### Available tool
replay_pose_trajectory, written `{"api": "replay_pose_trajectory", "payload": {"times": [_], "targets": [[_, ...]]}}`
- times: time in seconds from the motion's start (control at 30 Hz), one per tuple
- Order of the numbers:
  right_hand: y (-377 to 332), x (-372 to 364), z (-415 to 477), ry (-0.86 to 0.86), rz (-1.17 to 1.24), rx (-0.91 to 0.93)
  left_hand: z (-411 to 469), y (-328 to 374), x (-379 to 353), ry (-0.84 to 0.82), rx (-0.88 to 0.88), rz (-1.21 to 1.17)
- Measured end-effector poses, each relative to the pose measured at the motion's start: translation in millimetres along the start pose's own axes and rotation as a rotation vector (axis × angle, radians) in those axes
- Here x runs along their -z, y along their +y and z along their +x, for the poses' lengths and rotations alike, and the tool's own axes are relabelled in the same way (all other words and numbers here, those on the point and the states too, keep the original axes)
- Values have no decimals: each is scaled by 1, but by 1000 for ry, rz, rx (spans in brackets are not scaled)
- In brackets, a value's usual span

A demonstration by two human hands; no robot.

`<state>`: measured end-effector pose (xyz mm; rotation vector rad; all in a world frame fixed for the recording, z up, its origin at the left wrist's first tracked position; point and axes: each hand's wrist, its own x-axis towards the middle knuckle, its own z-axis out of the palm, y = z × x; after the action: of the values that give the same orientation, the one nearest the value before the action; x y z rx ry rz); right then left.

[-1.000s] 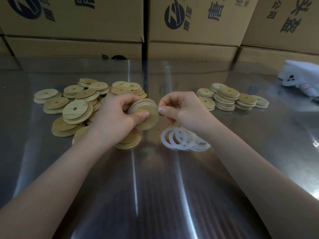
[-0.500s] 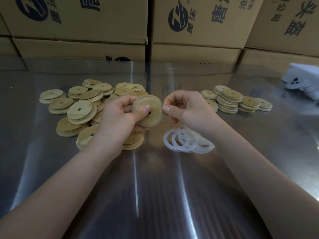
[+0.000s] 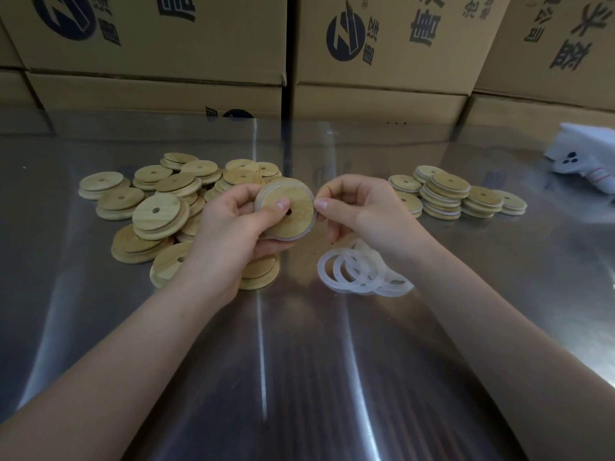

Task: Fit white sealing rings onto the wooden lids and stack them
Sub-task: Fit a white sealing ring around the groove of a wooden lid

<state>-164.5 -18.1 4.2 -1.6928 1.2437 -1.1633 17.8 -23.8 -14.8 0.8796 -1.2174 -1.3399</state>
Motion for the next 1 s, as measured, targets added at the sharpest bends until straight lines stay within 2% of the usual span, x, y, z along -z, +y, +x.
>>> {"api": "replay_pose_trajectory", "payload": {"times": [0.27, 0.57, 0.8, 1.0], "targets": [[1, 0, 0, 91, 71, -19, -2, -1, -2, -67, 13, -78], [2, 4, 1, 41, 117, -73, -3, -2, -4, -183, -10, -86], [2, 6, 2, 20, 304, -107, -4, 2, -5, -103, -8, -141], [6, 8, 4, -10, 360, -127, -4, 0, -3, -30, 2, -71]]}}
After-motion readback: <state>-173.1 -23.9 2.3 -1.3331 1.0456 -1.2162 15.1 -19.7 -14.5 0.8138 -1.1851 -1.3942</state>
